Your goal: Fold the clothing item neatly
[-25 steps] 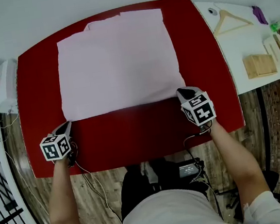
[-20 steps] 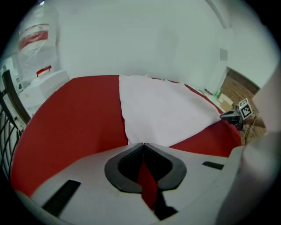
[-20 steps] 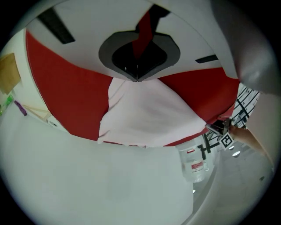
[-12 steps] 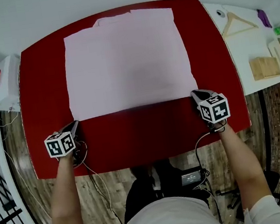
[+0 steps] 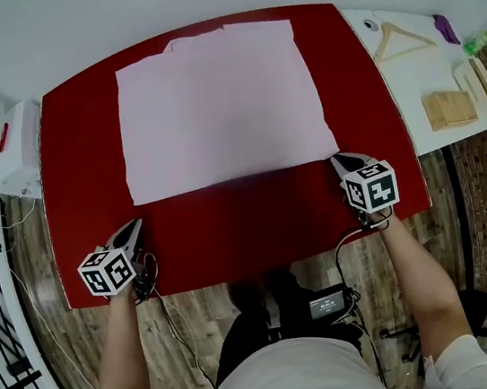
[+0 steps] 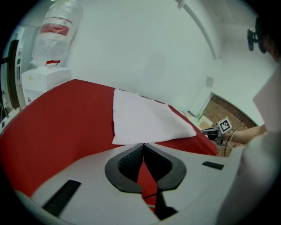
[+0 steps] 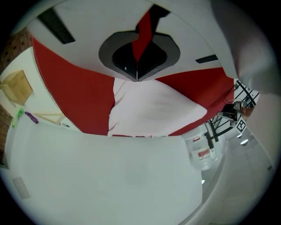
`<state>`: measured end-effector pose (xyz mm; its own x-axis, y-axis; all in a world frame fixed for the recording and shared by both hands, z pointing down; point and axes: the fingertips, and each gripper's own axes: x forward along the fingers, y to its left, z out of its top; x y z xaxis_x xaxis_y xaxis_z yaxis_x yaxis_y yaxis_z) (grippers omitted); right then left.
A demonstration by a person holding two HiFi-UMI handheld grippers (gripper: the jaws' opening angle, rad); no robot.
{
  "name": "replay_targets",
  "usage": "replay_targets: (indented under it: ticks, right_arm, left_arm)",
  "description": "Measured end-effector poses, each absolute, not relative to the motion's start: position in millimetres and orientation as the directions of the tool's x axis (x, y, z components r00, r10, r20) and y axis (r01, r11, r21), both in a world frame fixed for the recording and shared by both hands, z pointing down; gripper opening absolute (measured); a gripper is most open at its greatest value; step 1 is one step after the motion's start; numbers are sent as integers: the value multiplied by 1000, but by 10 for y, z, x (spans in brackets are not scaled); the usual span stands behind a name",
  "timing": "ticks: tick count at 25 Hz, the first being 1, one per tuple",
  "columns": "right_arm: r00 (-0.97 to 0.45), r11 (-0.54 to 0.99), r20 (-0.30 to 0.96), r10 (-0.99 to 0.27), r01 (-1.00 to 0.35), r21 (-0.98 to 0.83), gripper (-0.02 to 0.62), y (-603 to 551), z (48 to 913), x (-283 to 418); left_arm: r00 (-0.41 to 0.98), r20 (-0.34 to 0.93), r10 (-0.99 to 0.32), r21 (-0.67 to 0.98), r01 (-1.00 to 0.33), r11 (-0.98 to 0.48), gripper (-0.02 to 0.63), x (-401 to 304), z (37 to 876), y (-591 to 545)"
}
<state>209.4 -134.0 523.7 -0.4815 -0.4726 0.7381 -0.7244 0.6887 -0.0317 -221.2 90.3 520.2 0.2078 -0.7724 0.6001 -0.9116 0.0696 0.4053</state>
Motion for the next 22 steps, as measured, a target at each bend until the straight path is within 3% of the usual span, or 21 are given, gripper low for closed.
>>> replay_targets:
  ticks: [6, 12, 22]
  right_arm:
    - [-524, 680, 679, -514, -732, -51, 15, -1126, 4841, 2072]
    - [-550, 661, 594, -587, -749, -40, 14, -913, 4486, 1995]
    - [-630, 707, 525, -572, -703, -74, 14, -231, 4012, 1636]
  left_arm:
    - [332, 494, -803, 526, -850, -29, 6, -1791, 4848, 1101]
    - [324, 431, -842, 511, -857, -68, 6, -1594, 4568, 1272]
    - [395, 307, -866, 584, -796, -156, 6, -1291, 4146, 1666]
